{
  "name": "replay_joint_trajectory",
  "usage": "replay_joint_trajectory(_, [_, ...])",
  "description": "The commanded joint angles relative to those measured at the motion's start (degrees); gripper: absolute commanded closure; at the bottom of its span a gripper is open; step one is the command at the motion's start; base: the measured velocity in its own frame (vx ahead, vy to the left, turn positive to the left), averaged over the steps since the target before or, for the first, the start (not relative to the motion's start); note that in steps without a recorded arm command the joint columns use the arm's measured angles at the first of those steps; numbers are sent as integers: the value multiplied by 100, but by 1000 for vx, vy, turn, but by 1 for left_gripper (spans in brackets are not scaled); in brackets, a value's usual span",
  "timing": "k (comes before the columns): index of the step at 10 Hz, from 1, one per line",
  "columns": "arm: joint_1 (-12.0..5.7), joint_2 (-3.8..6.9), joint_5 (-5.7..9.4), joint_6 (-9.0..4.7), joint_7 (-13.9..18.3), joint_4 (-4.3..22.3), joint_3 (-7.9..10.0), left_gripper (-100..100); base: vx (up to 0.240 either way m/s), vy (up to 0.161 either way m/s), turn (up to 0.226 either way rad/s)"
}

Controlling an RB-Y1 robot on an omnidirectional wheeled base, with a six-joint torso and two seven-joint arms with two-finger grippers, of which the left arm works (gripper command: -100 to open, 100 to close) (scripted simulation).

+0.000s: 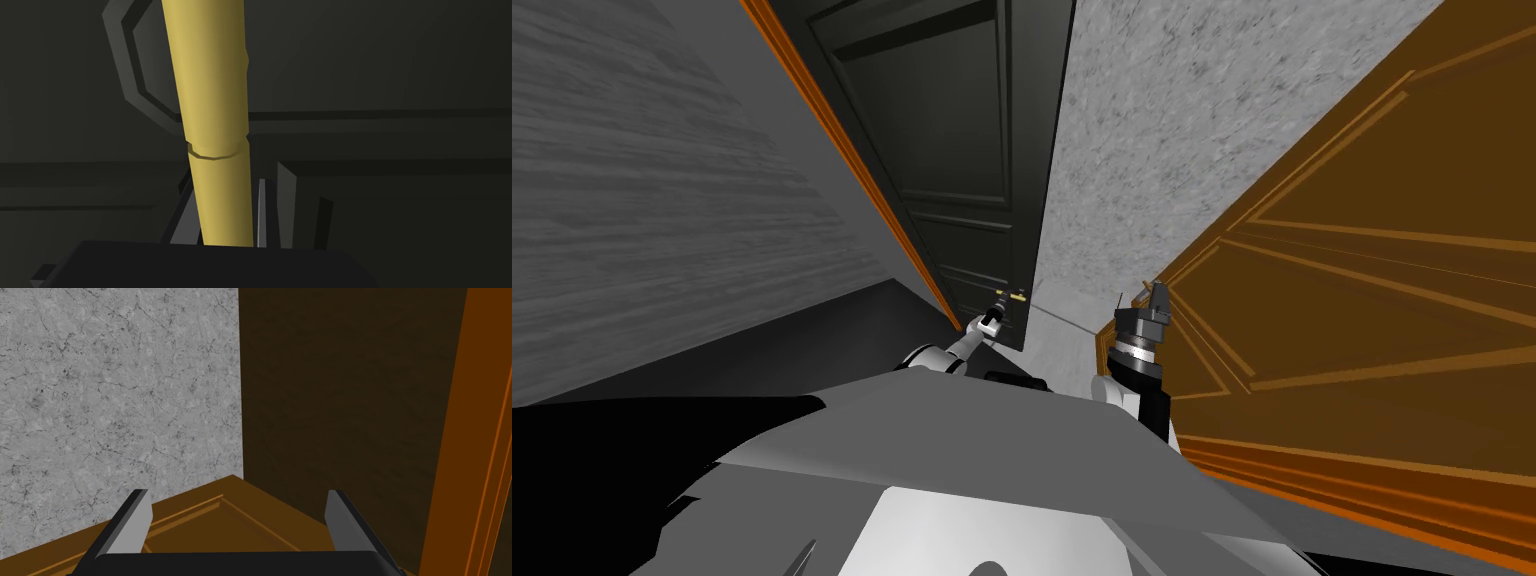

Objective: Push the door open

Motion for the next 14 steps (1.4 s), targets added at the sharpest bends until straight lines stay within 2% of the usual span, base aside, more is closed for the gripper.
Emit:
replay_joint_trajectory(1, [-12, 167, 44, -1, 3, -11, 127, 100, 151, -141, 92])
replay_joint_trajectory(3, [-12, 167, 44, -1, 3, -11, 127, 100, 61, -52, 2])
replay_joint_trajectory(4, [-9, 213, 81, 7, -40, -9, 243, 100, 107, -99, 90])
replay_joint_trajectory(8, [-3, 274, 156, 22, -128, -6, 479, 100, 133, -156, 80])
replay_joint_trajectory(14, [5, 287, 259, 44, -247, -1, 804, 100, 136, -138, 73])
